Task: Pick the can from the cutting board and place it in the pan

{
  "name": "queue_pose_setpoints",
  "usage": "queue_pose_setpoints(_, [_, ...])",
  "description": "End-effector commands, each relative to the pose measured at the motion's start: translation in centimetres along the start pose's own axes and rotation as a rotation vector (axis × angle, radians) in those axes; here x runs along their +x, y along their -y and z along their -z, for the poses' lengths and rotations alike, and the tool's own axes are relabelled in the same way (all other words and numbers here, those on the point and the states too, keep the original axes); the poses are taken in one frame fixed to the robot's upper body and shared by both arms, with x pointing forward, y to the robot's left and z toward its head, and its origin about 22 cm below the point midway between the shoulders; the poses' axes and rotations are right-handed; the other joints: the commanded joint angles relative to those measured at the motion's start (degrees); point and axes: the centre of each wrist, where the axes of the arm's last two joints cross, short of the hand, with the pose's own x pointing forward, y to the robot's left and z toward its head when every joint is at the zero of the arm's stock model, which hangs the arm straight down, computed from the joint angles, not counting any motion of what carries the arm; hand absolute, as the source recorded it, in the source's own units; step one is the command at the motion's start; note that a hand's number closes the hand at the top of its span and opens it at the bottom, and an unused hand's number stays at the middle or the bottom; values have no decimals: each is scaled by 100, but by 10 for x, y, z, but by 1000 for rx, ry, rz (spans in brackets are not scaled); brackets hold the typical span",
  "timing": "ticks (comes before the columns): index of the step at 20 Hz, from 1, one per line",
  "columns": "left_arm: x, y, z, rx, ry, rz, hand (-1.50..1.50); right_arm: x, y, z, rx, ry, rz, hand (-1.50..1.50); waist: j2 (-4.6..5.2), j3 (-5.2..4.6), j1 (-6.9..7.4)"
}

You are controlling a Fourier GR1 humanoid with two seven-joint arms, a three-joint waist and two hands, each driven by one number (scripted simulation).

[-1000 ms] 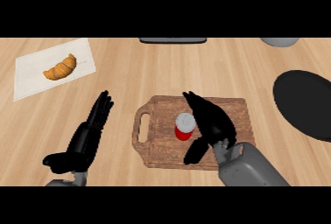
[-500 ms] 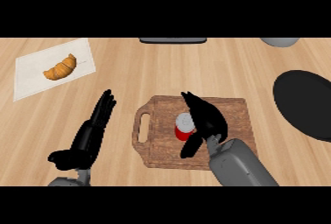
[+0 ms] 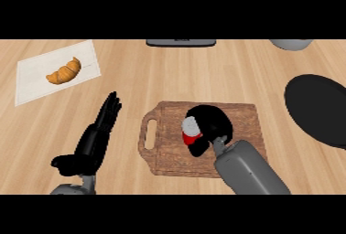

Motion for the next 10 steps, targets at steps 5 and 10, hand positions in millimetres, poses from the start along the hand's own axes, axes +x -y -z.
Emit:
queue_pose_setpoints(5, [-7,-12,-5,-8,-10,-14,0,-30,-16,9,-45,15,-59,150,64,14,-8])
queue_pose_setpoints(10, [7,-6,-2,14,0,-8,0,-6,0,4,-221,13,-68,150,60,14,0])
